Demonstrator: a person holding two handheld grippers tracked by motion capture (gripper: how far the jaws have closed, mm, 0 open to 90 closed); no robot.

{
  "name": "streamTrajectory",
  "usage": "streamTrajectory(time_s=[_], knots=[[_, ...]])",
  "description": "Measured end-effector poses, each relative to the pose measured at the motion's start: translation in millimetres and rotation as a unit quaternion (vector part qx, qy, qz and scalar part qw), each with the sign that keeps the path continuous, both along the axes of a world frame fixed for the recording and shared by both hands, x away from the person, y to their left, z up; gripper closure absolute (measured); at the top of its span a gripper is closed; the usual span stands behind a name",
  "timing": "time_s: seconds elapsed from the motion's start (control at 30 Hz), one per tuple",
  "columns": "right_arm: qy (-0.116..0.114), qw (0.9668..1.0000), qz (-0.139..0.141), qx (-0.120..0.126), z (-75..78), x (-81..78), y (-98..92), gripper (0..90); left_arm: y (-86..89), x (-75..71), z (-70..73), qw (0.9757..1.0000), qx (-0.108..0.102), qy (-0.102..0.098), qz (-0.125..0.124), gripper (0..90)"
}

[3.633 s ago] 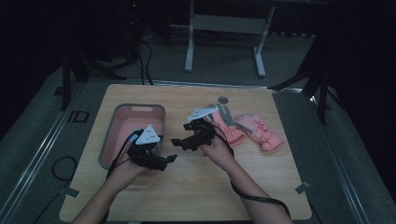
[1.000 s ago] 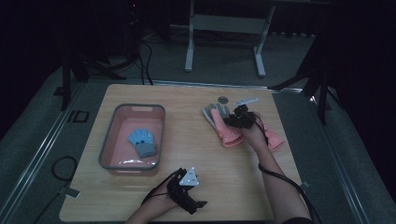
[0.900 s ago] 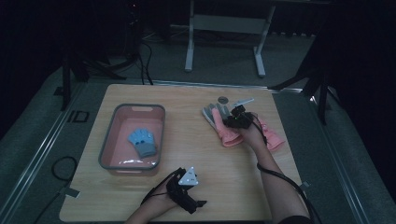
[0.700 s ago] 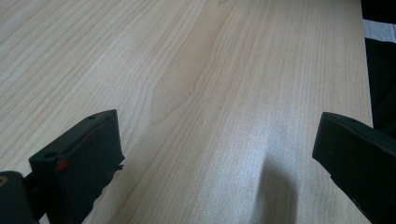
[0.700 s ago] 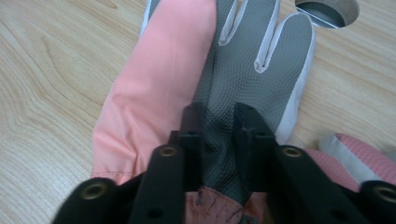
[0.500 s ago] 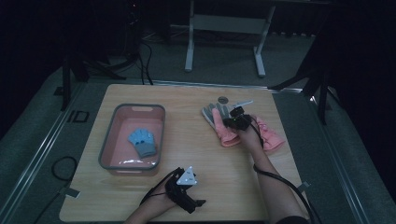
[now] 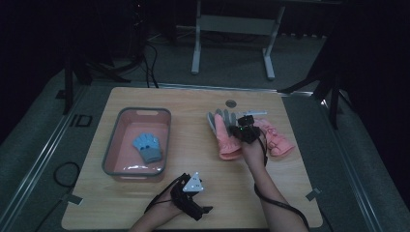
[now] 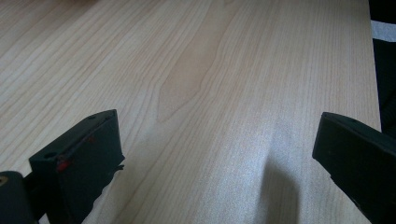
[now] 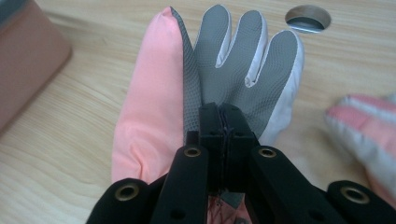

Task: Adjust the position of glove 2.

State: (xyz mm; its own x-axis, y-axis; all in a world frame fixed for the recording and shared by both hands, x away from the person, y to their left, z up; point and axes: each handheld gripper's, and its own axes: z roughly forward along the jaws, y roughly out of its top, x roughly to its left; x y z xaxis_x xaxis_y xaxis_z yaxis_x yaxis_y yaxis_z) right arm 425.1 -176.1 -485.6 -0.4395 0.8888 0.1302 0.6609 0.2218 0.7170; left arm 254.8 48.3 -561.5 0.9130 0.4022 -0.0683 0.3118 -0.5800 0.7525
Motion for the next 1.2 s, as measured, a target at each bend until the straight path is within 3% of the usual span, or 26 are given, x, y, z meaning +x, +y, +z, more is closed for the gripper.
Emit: streamTrajectory(time_s=[0.17,0.3,0.53,0.73,0.8,0.9,1.07,1.2], knots=[[-0.008,0.9997,-0.025,0.001,1.9,-26.2,-0.1,88.5,0.8,0.1,0.1,1.0,-0.001,-0.002,0.003,1.6],[-0.007,0.9981,-0.048,0.039,0.6,-45.3,-4.2,88.6,0.2,0.7,-1.3,1.0,0.002,0.001,0.001,1.6],[-0.004,0.9969,-0.065,0.044,-9.3,-67.3,-5.4,88.4,-0.3,-0.2,-1.4,1.0,0.004,-0.001,0.0,1.6],[0.007,0.9959,-0.083,0.036,-27.3,-68.7,-8.7,88.1,-0.2,0.1,-1.4,1.0,0.004,0.0,-0.002,1.6],[0.021,0.9955,-0.087,0.031,-36.6,-67.5,-7.2,87.6,-0.1,0.1,-1.3,1.0,0.003,0.0,-0.001,1.6],[0.018,0.995,-0.092,0.035,-44.4,-67.2,-5.6,86.2,-0.1,0.0,-1.3,1.0,0.005,-0.001,-0.003,1.6],[0.007,0.9958,-0.087,0.028,-39.3,-68.3,-6.6,80.2,-0.4,-0.8,-1.3,1.0,0.004,-0.003,-0.004,1.6],[-0.022,0.997,-0.072,0.02,-30.2,-71.7,-12.0,71.6,-0.3,-1.7,-1.1,0.9999,0.005,-0.006,-0.007,1.6]])
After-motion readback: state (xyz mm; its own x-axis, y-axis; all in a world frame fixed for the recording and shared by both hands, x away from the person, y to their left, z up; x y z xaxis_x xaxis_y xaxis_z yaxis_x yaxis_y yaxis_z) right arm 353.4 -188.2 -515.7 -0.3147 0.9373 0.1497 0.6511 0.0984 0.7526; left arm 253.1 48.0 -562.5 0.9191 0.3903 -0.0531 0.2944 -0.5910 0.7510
